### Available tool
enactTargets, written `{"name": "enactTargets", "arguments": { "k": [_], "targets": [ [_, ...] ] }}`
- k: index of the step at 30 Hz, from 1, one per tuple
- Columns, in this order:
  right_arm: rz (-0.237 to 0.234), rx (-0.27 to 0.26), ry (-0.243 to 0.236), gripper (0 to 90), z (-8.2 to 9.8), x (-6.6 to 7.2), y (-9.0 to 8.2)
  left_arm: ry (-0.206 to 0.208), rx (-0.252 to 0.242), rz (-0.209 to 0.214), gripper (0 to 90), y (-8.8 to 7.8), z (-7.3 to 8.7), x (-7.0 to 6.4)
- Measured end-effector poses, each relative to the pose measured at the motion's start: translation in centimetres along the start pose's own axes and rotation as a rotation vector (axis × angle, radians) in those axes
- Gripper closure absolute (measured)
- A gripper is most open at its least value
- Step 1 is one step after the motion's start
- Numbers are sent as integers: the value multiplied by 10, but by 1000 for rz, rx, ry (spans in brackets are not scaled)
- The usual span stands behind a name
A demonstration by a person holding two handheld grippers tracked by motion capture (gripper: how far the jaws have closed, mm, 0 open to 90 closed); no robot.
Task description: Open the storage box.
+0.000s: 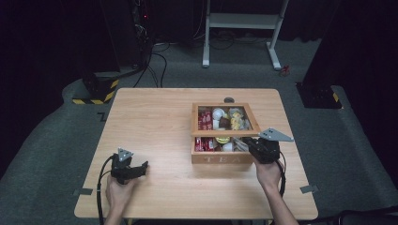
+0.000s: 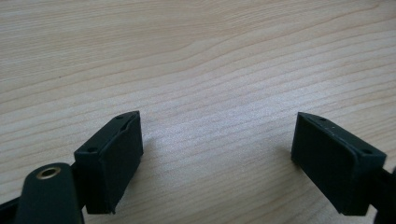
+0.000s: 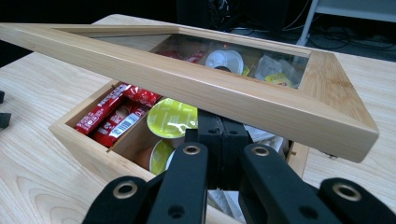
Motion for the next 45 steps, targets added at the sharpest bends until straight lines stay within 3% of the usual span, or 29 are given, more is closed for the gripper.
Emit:
{"name": "enactTargets", "arguments": {
  "k": [14, 19, 21, 26, 31, 33, 38, 45],
  "targets": [
    [-19, -2, 13, 899, -8, -6, 6, 14, 7, 22, 144, 1, 0, -2],
    [-17, -2, 19, 899, -11, -11, 9, 61, 38, 71, 156, 3, -4, -10],
    [-16, -8, 22, 898, -12, -11, 10, 72, 37, 111, 210, 3, -6, -14],
    [-22, -3, 29, 897, -17, -14, 11, 92, 38, 200, 215, 8, -13, -24],
    [-26, -15, 36, 895, -20, -15, 11, 103, 12, 252, 226, 8, -22, -34],
    [-28, -11, 40, 895, -20, -15, 12, 109, -34, 303, 233, 5, -29, -40],
    [-29, -13, 38, 894, -22, -17, 13, 127, -72, 359, 222, 6, -42, -51],
    [-48, -11, 63, 891, -24, -20, 15, 154, -75, 391, 213, 13, -56, -68]
  ]
}}
Point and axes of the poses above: each handheld gripper's, and its own axes: y roughly forward along the jaws, z roughly out of its underside, x roughly to its left, the point moved 3 cm from there along y, roughly forward along the jaws, and after that the axes turned 12 degrees about z, right-handed, at the moved point
